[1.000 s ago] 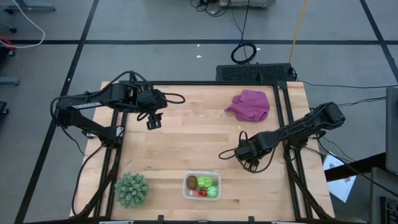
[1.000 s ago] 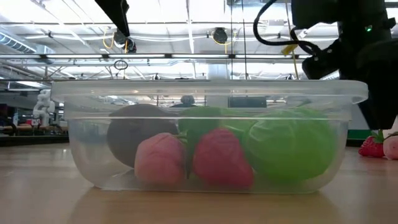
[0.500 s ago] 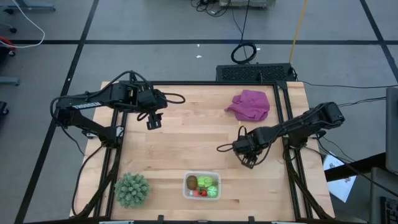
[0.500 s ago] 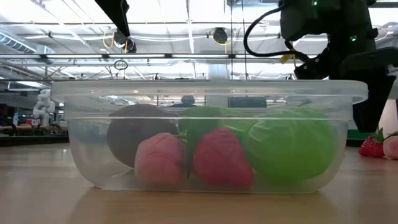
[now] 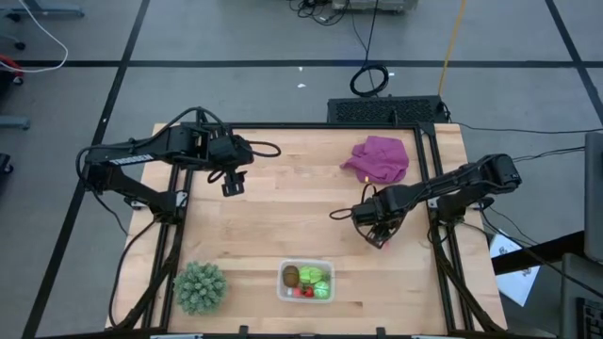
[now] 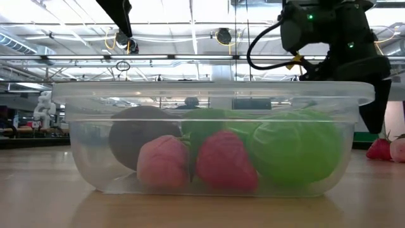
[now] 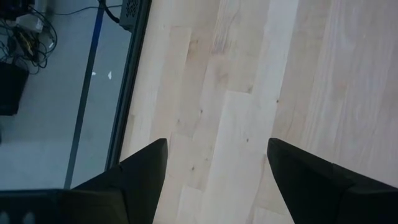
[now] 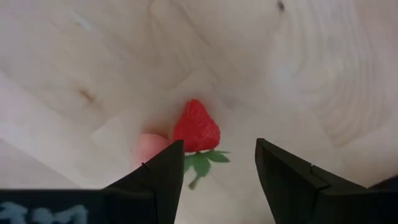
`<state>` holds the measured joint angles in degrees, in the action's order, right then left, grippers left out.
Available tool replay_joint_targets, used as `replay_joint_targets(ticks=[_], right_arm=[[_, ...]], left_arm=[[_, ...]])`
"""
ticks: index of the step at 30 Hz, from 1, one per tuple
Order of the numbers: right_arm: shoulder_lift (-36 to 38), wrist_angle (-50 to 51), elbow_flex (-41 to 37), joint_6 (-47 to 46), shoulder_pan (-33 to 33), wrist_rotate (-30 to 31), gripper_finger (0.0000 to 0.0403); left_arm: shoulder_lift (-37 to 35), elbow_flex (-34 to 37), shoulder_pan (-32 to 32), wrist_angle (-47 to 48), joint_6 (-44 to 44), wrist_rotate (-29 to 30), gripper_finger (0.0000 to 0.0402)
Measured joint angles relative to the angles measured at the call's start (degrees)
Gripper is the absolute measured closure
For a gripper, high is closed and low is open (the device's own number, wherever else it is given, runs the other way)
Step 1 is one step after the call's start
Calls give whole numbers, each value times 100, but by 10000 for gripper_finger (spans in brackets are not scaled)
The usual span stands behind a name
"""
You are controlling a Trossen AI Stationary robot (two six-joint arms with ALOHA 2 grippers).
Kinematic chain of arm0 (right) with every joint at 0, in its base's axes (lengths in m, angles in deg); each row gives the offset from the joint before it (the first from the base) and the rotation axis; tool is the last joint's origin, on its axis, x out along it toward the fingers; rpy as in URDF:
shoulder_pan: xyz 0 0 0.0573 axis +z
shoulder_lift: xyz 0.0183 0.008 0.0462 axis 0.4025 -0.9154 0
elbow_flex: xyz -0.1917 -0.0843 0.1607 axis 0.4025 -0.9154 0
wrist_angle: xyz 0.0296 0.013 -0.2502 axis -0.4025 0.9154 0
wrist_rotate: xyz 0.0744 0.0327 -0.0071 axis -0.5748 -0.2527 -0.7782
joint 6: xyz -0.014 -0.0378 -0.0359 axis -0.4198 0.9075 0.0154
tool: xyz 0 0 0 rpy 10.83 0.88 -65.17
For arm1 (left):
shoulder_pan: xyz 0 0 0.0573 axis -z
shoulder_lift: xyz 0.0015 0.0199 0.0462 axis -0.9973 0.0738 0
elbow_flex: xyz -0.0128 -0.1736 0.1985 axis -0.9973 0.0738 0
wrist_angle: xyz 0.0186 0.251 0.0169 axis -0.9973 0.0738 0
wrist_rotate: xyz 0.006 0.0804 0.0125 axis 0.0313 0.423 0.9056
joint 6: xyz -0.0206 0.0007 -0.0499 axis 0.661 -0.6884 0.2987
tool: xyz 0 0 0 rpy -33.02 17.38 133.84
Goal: Pick and placing Produce into tupperware
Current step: Put the strawberry into the transparent bin
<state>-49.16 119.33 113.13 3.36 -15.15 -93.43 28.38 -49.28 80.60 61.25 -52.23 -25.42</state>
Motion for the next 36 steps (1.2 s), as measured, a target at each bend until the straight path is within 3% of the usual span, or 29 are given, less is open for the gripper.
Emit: replay_joint_targets(ticks=[8, 36], right_arm=[[0, -180, 0, -105, -36, -282, 217], [0, -162, 0, -95, -36, -444, 215]], left_arm=[[0, 0, 2, 0, 9, -28, 121], [0, 0, 1, 1, 24, -39, 121]])
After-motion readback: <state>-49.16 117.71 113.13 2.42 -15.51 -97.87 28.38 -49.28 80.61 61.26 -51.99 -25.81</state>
